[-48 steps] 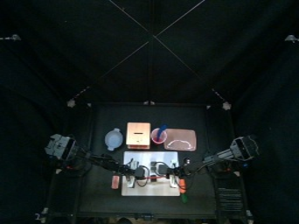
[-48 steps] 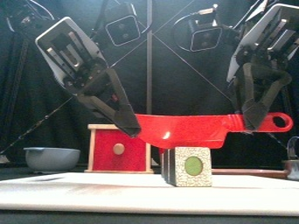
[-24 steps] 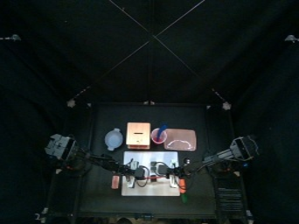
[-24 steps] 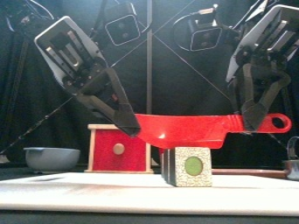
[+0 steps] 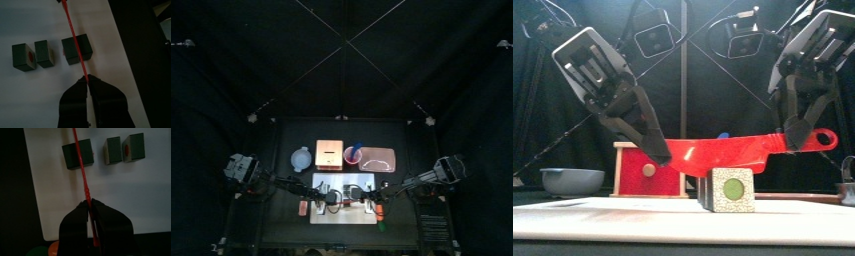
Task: Place sushi on board then cut the sushi with the knife then place the pieces on the plate
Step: Cut the sushi into 4 pieces
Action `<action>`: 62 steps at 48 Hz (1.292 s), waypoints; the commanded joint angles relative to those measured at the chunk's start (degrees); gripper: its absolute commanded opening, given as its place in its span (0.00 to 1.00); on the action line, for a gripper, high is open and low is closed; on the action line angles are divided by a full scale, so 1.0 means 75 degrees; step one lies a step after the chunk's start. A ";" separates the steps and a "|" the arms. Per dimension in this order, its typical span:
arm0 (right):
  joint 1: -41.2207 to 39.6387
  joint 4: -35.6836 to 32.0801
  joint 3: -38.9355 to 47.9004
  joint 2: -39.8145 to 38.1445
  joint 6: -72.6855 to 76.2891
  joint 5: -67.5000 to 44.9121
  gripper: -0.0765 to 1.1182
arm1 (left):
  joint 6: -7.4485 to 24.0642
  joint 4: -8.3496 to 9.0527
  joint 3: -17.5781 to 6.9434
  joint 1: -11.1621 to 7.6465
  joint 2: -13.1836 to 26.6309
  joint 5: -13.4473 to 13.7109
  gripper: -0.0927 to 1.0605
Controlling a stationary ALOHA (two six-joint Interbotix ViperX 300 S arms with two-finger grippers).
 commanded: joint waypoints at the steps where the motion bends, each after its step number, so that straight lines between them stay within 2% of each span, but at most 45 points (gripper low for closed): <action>1: -0.0176 0.0070 -0.0223 -0.0047 0.0035 -0.0059 0.40 | 0.0012 0.0012 -0.0176 -0.0035 -0.0023 -0.0082 0.39; 15: -0.0082 0.0316 -0.0234 0.0375 0.0023 -0.0117 0.40 | -0.0023 0.0000 -0.0199 -0.0059 0.0211 -0.0094 0.39; 28: 0.0012 0.0398 -0.0258 0.0480 0.0047 -0.0141 0.40 | -0.0012 -0.0281 -0.0176 -0.0094 0.0246 -0.0082 0.39; 40: 0.0176 0.0586 -0.0258 0.0480 0.0047 -0.0258 0.40 | -0.0012 -0.0293 -0.0199 -0.0246 0.0246 -0.0070 0.39; 62: 0.0176 0.0586 -0.0375 0.0340 0.0000 -0.0152 0.40 | 0.0023 -0.0305 -0.0199 -0.0223 -0.0012 -0.0059 0.39</action>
